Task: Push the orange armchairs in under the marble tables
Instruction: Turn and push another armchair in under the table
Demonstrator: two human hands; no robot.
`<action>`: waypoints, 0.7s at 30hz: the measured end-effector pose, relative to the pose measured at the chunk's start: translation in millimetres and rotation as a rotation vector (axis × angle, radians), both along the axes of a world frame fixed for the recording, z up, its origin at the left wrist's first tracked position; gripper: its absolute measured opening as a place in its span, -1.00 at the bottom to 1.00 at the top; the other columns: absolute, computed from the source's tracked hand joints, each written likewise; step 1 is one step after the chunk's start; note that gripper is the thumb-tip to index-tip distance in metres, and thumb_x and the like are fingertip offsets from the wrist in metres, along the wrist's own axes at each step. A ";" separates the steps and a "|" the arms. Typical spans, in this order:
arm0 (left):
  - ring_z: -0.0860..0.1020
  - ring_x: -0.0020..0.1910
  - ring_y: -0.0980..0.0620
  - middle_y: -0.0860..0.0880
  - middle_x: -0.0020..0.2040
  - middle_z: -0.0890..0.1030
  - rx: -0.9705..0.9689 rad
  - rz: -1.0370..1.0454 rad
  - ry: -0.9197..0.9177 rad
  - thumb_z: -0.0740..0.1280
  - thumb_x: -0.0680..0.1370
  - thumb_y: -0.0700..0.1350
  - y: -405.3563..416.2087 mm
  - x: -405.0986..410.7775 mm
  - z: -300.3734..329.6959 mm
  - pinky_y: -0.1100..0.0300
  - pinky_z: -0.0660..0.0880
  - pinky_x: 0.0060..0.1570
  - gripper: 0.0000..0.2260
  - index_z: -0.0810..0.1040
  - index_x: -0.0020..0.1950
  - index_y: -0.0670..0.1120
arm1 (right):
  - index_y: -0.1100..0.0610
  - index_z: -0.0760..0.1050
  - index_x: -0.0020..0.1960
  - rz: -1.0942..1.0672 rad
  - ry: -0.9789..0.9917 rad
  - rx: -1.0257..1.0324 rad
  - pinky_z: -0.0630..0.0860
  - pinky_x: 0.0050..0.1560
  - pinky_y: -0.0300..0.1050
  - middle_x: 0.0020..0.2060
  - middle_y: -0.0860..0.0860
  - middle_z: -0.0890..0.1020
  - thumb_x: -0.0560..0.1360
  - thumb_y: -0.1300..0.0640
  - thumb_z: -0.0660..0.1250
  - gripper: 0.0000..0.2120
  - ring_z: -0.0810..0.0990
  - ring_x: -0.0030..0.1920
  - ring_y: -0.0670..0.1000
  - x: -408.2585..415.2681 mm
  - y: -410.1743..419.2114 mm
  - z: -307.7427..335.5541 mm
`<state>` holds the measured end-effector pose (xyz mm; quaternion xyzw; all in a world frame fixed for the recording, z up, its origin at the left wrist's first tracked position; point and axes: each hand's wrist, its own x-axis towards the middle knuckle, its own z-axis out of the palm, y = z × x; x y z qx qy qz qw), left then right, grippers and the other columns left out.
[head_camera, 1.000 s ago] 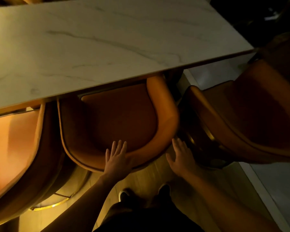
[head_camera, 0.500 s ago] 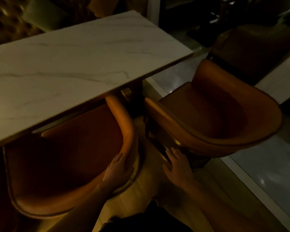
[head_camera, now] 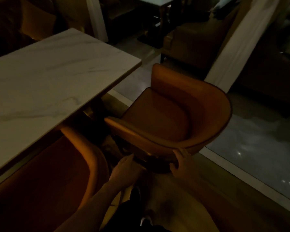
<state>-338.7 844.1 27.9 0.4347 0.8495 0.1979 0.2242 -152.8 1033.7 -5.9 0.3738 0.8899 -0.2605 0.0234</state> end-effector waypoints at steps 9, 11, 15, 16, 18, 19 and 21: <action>0.28 0.47 0.00 0.00 0.55 0.21 -0.140 -0.072 -0.260 0.25 0.56 0.23 94.9 -38.7 -30.8 0.10 0.37 0.31 -0.33 0.10 0.58 0.05 | 0.22 0.38 0.45 -0.138 -0.031 0.058 0.24 0.43 0.32 0.44 0.26 0.38 0.44 -0.07 0.19 -0.36 0.30 0.47 0.31 -13.3 72.4 1.2; 0.28 0.47 -0.03 -0.02 0.55 0.22 -0.170 -0.115 -0.264 0.25 0.55 0.25 111.8 -50.5 -35.4 0.03 0.37 0.34 -0.31 0.09 0.59 0.03 | 0.21 0.38 0.45 -0.135 -0.061 0.097 0.23 0.43 0.32 0.45 0.25 0.37 0.49 -0.04 0.26 -0.42 0.28 0.48 0.30 -20.4 89.4 -3.0; 0.33 0.42 -0.02 -0.02 0.50 0.29 -0.190 -0.170 -0.299 0.26 0.56 0.22 141.2 -65.4 -40.0 0.05 0.39 0.30 -0.38 0.16 0.55 0.04 | 0.04 0.16 0.57 -0.080 -0.229 0.123 -0.01 0.55 0.17 0.58 0.09 0.15 0.56 -0.13 0.25 -0.35 0.01 0.58 0.15 -25.0 113.6 -9.5; 0.31 0.44 -0.02 -0.01 0.50 0.29 -0.187 -0.188 -0.311 0.26 0.57 0.22 147.2 -68.5 -42.1 0.05 0.37 0.32 -0.37 0.15 0.56 0.04 | 0.00 0.10 0.58 -0.070 -0.279 0.126 -0.08 0.55 0.16 0.60 0.06 0.09 0.56 -0.17 0.22 -0.33 -0.06 0.59 0.13 -24.9 118.7 -10.5; 0.30 0.45 -0.03 0.00 0.52 0.29 -0.188 -0.230 -0.336 0.26 0.57 0.22 159.9 -73.8 -46.3 0.04 0.35 0.35 -0.34 0.10 0.58 0.03 | -0.03 0.03 0.60 -0.047 -0.363 0.129 -0.17 0.54 0.17 0.61 0.05 0.00 0.56 -0.23 0.17 -0.30 -0.15 0.59 0.11 -24.8 127.4 -11.1; 0.31 0.45 -0.03 -0.01 0.52 0.29 -0.187 -0.252 -0.341 0.25 0.58 0.22 166.0 -75.1 -48.2 0.03 0.35 0.35 -0.33 0.09 0.59 0.02 | -0.04 0.02 0.60 -0.038 -0.391 0.131 -0.20 0.53 0.18 0.61 0.05 -0.02 0.56 -0.24 0.16 -0.29 -0.17 0.59 0.12 -24.4 131.3 -11.4; 0.27 0.48 -0.03 -0.03 0.55 0.23 -0.192 -0.298 -0.329 0.23 0.60 0.20 177.1 -75.0 -48.6 0.06 0.29 0.39 -0.34 0.07 0.59 0.00 | -0.04 0.02 0.60 -0.031 -0.431 0.134 -0.26 0.51 0.18 0.61 0.06 -0.04 0.56 -0.24 0.16 -0.30 -0.19 0.59 0.12 -22.5 140.8 -12.2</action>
